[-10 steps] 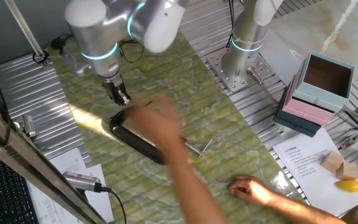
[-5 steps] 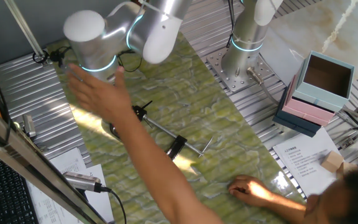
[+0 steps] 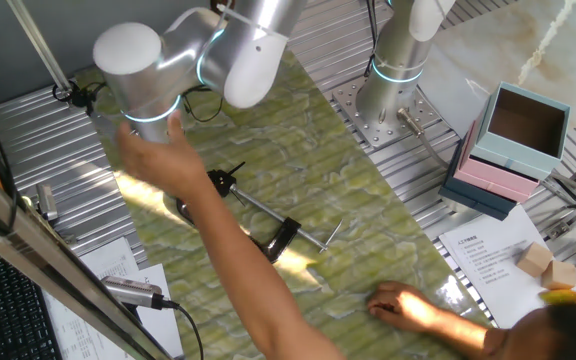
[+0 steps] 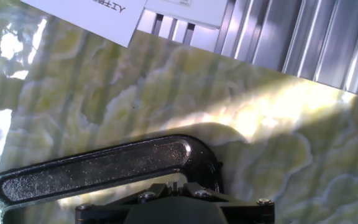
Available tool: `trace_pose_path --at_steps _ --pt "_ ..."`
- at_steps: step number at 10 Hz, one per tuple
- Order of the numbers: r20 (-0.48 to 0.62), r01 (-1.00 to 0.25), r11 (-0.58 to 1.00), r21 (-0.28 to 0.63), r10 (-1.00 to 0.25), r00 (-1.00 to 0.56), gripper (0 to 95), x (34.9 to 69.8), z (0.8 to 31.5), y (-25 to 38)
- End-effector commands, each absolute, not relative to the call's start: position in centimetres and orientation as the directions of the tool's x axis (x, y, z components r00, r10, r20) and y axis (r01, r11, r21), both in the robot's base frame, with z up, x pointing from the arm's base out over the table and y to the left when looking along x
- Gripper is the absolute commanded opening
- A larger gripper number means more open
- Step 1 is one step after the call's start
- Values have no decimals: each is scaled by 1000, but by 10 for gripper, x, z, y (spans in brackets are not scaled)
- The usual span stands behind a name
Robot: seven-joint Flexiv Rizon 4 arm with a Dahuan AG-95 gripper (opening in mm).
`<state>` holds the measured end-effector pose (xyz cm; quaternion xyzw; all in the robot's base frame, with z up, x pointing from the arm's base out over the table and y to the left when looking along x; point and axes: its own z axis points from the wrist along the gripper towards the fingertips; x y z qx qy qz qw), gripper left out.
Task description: Turn the hands of a clock
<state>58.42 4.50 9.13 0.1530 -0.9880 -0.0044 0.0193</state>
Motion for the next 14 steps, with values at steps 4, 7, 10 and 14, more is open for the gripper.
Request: trace_pose_path --at_steps 4,7,10,14 --pt "41 -354 935 10 -354 -934 0 582 86 51" --pt "30 -388 922 3 -388 -921 0 581 69 52" --pt "25 -439 899 -3 -439 -898 0 580 63 51" --pt "-7 -480 877 -11 -480 -877 0 578 43 51"
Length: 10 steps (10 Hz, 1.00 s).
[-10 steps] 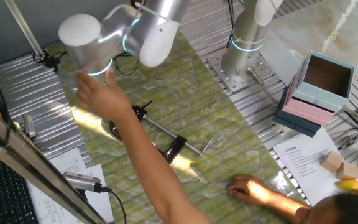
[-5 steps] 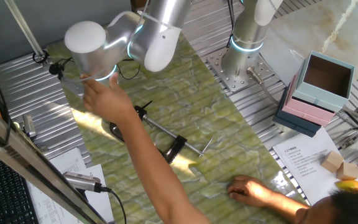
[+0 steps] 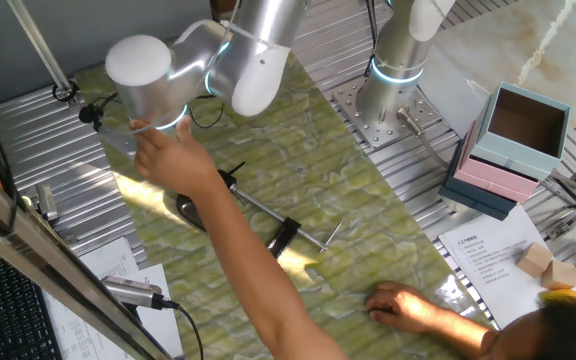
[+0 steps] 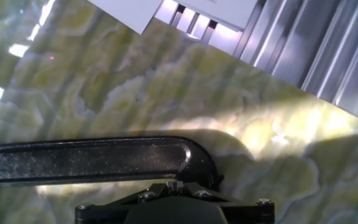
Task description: Turn the hands of a clock
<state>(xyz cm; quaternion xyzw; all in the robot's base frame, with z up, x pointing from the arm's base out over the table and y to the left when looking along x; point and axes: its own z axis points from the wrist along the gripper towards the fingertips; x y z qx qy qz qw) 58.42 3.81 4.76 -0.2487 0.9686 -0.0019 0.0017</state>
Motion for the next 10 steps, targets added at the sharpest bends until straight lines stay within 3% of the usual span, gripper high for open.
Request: trace_pose_path --at_steps 1,10 --pt "-5 -488 873 -14 -488 -873 0 579 44 51" --pt "-8 -535 844 -25 -536 -844 0 584 34 45"
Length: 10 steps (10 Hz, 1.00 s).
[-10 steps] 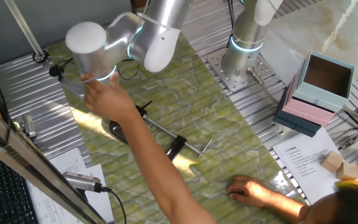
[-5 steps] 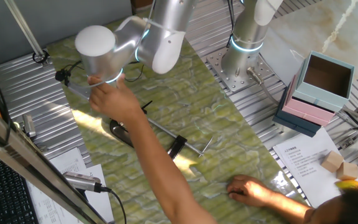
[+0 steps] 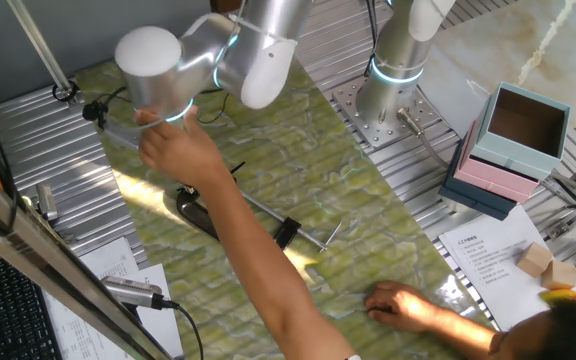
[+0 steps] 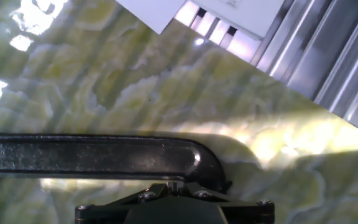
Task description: Turn the hands of a clock
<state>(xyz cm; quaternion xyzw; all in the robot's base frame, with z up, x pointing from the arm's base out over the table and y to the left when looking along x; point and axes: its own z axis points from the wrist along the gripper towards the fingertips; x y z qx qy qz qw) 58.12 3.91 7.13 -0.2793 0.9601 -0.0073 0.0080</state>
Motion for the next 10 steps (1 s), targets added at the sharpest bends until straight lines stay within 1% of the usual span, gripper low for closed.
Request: trace_pose_path --at_steps 1,3,5,10 --pt "-8 -532 847 -24 -532 -847 0 585 34 45" --pt "5 -507 862 -13 -507 -862 0 585 34 45" --pt "40 -470 883 -8 -469 -882 0 585 34 45" --pt "42 -486 874 -16 -485 -874 0 584 34 45"
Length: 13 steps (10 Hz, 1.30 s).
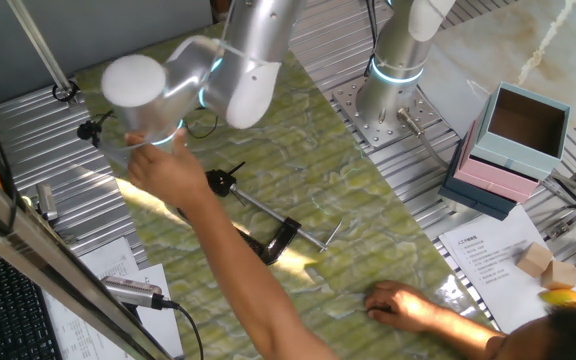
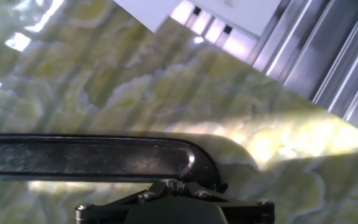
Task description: Turn the hands of a clock
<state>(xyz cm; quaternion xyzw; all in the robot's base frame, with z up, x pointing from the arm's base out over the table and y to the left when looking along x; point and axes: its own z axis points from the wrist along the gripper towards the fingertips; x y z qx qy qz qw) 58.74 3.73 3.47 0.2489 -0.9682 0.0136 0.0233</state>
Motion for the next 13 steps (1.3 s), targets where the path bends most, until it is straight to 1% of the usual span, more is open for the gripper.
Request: trace_pose_path --at_steps 1,11,12,13 --pt "40 -486 874 -16 -485 -873 0 584 35 45" --pt "31 -513 859 -6 -512 -858 0 591 31 30" --pt "34 -516 856 -18 -515 -856 0 592 31 30" --pt "27 -512 859 -6 -511 -859 0 593 32 30"
